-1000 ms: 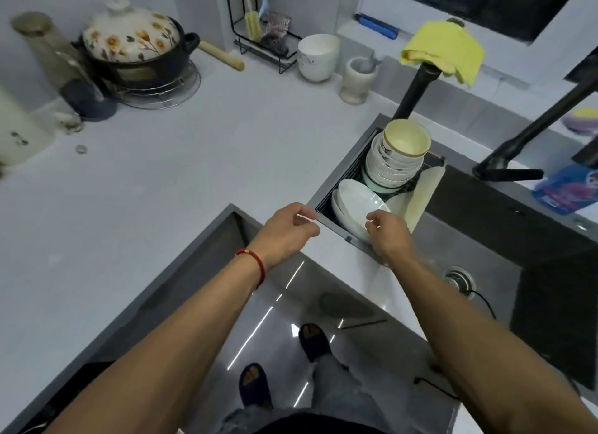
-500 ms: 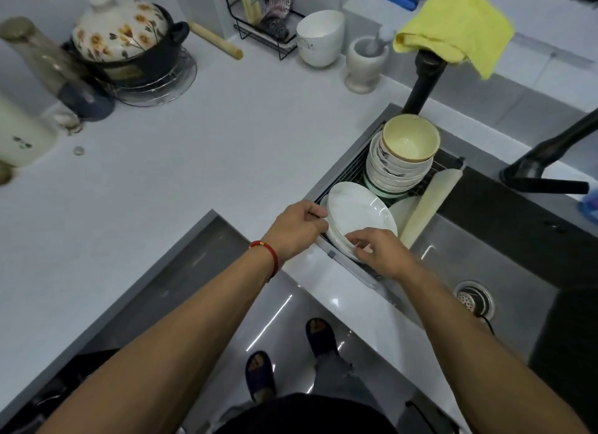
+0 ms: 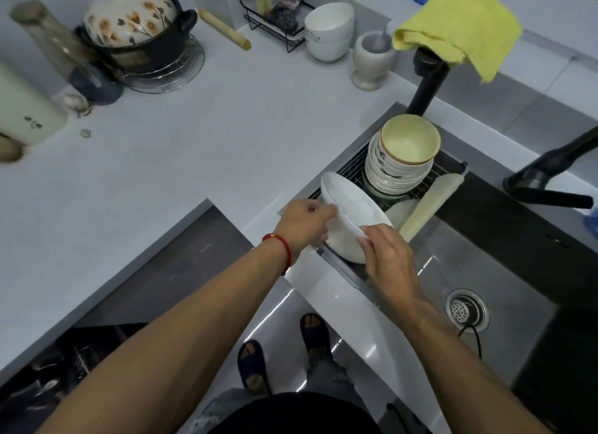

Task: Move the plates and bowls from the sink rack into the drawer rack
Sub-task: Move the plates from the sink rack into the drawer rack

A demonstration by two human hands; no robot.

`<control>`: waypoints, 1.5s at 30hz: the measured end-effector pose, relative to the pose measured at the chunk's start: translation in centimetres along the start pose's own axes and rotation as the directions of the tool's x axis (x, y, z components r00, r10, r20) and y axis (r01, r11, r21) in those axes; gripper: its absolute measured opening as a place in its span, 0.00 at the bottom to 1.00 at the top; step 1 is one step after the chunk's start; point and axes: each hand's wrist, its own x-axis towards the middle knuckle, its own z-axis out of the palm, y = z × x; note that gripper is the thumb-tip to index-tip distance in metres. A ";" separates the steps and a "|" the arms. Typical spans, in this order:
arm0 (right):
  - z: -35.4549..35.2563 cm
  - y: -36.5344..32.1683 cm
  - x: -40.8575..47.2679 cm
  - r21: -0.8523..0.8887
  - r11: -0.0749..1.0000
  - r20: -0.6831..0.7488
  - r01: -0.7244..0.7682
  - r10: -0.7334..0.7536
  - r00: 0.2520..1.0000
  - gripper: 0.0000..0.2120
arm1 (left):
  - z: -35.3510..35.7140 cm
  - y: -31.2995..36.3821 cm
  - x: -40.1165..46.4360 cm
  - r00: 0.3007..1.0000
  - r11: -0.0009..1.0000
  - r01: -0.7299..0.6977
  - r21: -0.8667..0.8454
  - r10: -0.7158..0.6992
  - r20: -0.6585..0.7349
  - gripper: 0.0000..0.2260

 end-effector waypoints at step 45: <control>34.0 -64.5 -35.9 0.219 0.692 0.957 -0.688 -0.015 0.289 0.10 | -48.6 -53.7 -53.7 0.496 0.765 -0.134 -0.630 -0.499 -0.711 0.21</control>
